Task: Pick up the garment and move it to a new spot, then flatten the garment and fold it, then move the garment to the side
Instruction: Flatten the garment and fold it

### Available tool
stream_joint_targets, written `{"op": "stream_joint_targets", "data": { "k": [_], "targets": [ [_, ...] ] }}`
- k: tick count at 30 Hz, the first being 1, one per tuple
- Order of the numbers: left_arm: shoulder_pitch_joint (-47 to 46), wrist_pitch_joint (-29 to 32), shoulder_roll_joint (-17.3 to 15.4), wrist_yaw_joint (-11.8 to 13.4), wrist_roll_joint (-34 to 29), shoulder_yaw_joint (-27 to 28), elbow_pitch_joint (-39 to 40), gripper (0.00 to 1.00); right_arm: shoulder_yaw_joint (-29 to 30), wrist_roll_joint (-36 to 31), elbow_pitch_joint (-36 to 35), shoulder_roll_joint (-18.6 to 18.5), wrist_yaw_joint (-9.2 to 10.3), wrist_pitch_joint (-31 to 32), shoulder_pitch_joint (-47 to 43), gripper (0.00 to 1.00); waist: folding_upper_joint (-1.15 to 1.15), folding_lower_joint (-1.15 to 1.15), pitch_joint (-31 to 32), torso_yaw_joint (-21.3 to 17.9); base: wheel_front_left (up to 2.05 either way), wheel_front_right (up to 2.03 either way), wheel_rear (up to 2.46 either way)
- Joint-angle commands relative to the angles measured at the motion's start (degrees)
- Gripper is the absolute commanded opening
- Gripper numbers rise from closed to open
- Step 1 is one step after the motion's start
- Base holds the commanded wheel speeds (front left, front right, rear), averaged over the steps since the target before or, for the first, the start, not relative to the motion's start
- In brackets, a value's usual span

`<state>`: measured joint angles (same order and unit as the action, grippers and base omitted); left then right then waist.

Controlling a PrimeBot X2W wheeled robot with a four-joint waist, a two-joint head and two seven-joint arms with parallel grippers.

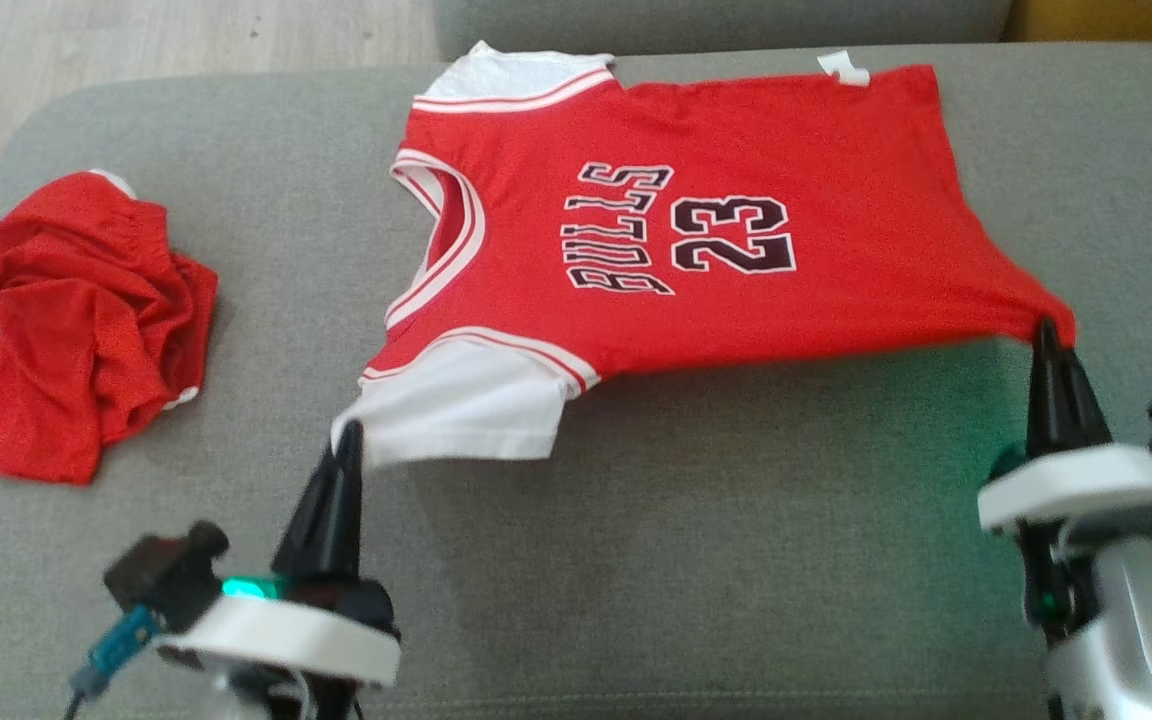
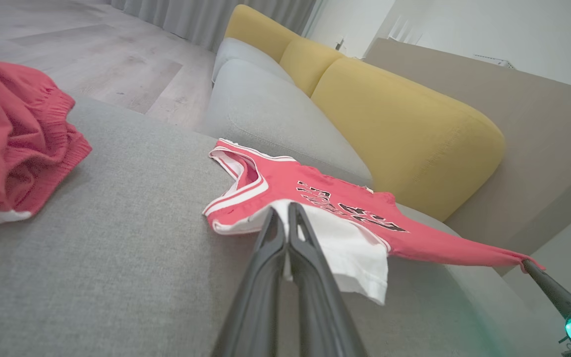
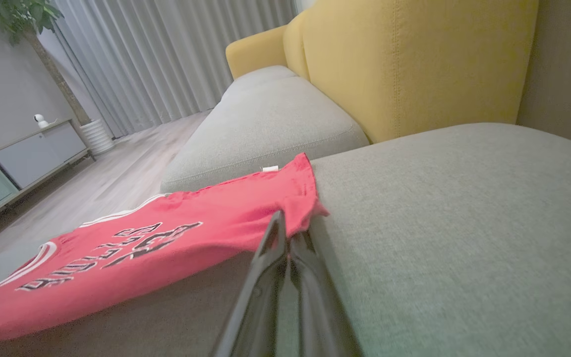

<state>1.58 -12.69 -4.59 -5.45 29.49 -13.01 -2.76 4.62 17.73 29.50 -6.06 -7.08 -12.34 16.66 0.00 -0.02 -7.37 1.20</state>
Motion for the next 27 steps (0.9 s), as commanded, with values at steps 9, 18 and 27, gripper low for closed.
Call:
{"op": "stream_joint_targets", "data": {
  "k": [9, 18, 27],
  "targets": [
    [7.0, 4.1, -1.2, 2.5, 0.3, -0.6, 10.2, 0.00, 3.1, -0.4, -19.4, 2.3, -0.41, 8.8, -14.0, 0.00, 0.00, 0.02, 0.8, 0.9, 0.00, 0.00, 0.00],
    [8.1, 5.7, -1.7, 2.8, 0.9, -1.5, 9.5, 0.00, 4.6, -0.7, -25.4, 3.1, -0.41, 14.9, -18.5, 0.00, 0.00, 0.02, -0.5, 0.8, 0.00, 0.00, 0.00],
    [5.3, 4.6, -1.3, 2.4, 1.0, -2.1, 5.9, 0.00, 3.3, 0.6, -19.3, 3.2, -0.41, 14.5, -15.3, 0.00, 0.00, 0.02, -3.3, 0.6, 0.00, 0.00, 0.00]
  ]
}}
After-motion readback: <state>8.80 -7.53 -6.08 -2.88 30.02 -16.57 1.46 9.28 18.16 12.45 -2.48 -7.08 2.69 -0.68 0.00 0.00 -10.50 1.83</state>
